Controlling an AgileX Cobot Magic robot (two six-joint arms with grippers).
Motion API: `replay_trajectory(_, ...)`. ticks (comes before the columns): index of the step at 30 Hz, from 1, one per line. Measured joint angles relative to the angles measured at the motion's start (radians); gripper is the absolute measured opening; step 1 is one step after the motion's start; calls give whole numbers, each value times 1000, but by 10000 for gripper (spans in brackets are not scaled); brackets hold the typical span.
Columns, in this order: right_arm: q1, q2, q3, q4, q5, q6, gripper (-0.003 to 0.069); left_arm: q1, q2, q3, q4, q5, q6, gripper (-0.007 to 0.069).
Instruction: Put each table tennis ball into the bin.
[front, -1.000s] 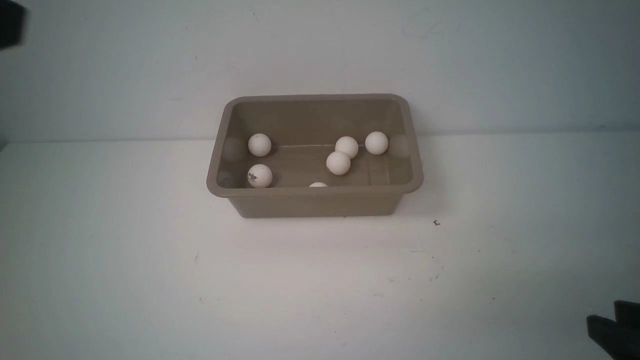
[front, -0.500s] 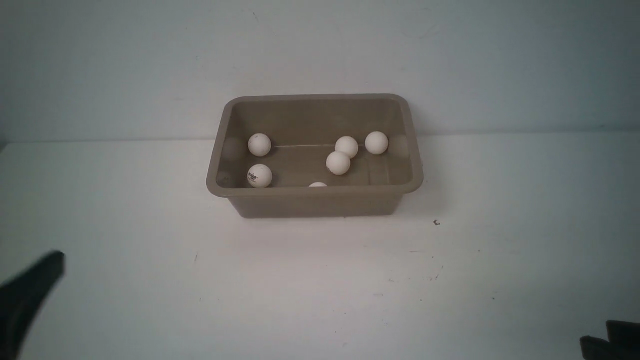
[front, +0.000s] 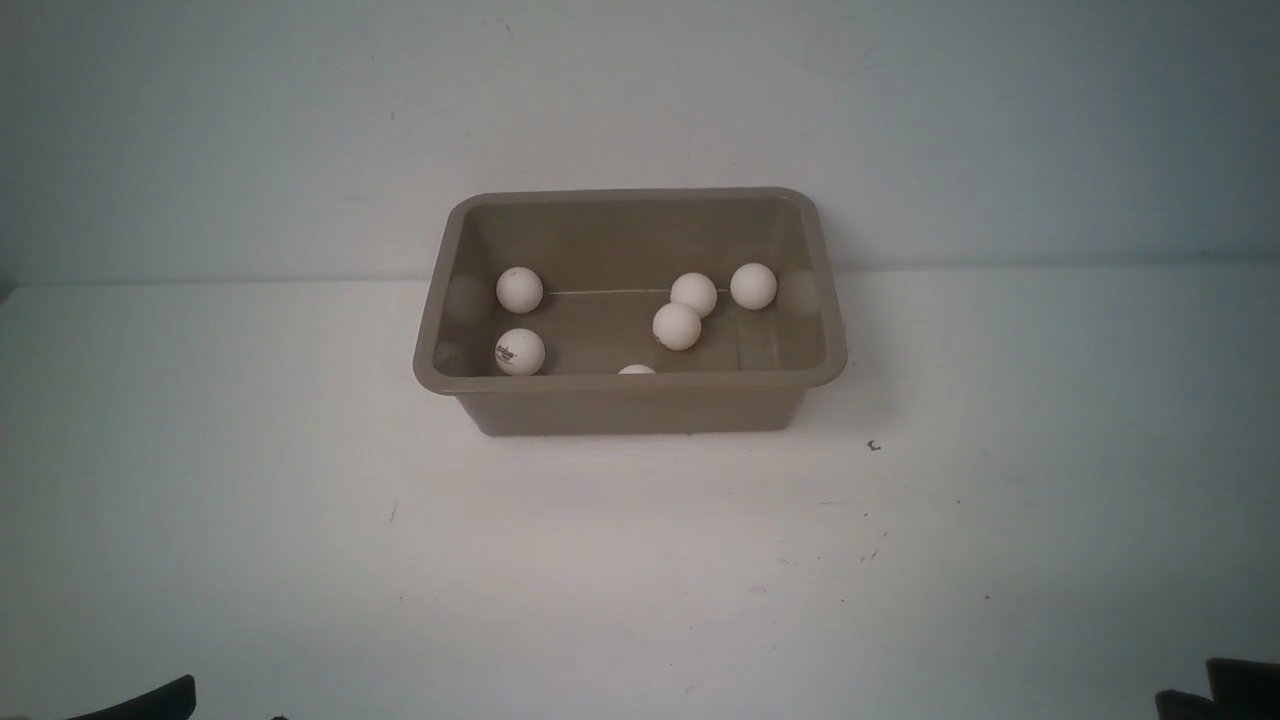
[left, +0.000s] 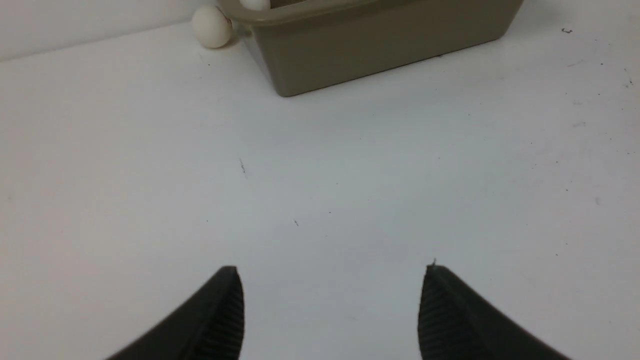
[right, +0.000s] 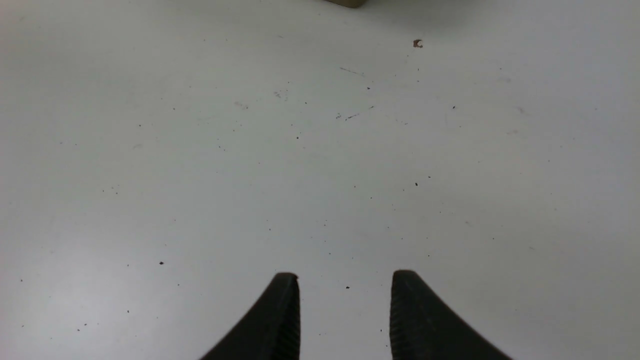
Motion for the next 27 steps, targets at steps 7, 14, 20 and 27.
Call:
replay_trajectory(7,0,0,0,0,0,0,243,39,-54,0,4,70,18,426)
replay_trajectory(14,0,0,0,0,0,0,243,236,-203,1,9,208,26,426)
replay_trajectory(20,0,0,0,0,0,0,243,370,-306,1,11,295,38,426)
replay_trajectory(27,0,0,0,0,0,0,243,447,-358,-2,11,319,66,426)
